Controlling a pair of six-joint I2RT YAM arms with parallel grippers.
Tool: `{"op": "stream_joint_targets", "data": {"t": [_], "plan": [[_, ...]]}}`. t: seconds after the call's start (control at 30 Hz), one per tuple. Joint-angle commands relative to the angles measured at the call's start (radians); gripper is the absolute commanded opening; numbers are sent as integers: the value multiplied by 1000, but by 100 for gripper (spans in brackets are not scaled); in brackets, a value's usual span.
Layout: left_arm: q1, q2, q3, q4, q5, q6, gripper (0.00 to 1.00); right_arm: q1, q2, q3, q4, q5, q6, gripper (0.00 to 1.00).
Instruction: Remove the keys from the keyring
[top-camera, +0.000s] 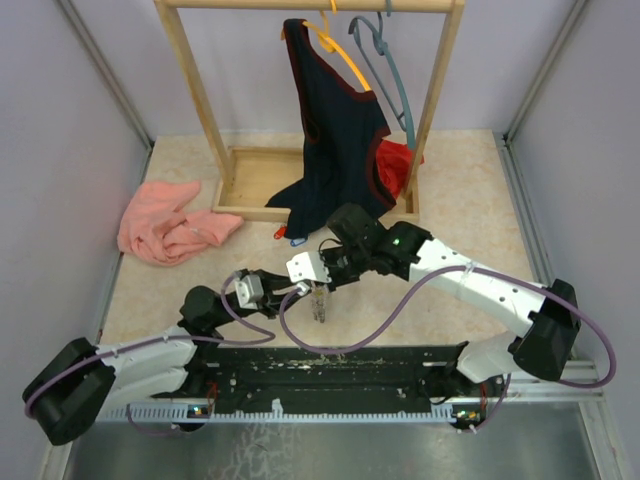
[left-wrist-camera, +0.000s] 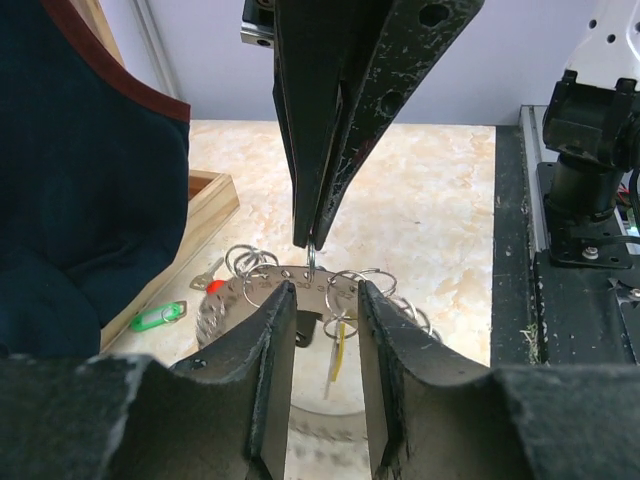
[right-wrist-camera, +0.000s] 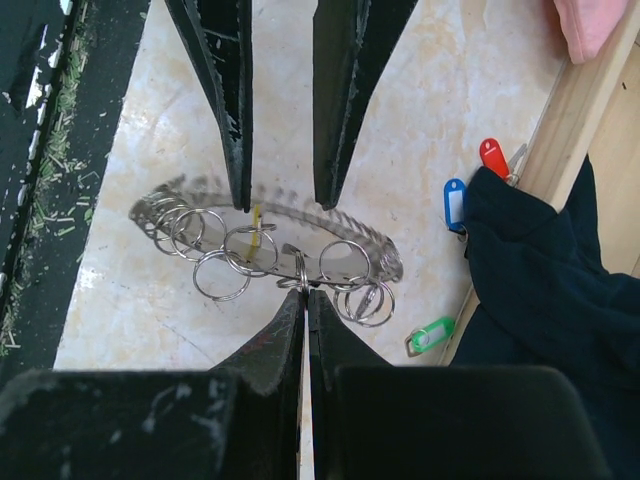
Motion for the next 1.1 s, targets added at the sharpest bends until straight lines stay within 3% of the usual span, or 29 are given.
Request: {"op": "stream_joint_targets", "data": {"t": [0.0, 1.07], "plan": [[-5, 59, 35, 134, 23, -5, 36, 19, -27, 60, 23, -4, 3, 0], [-36, 265, 73, 270, 26, -42, 28, 27, -24, 59, 36, -30, 18, 0]]}}
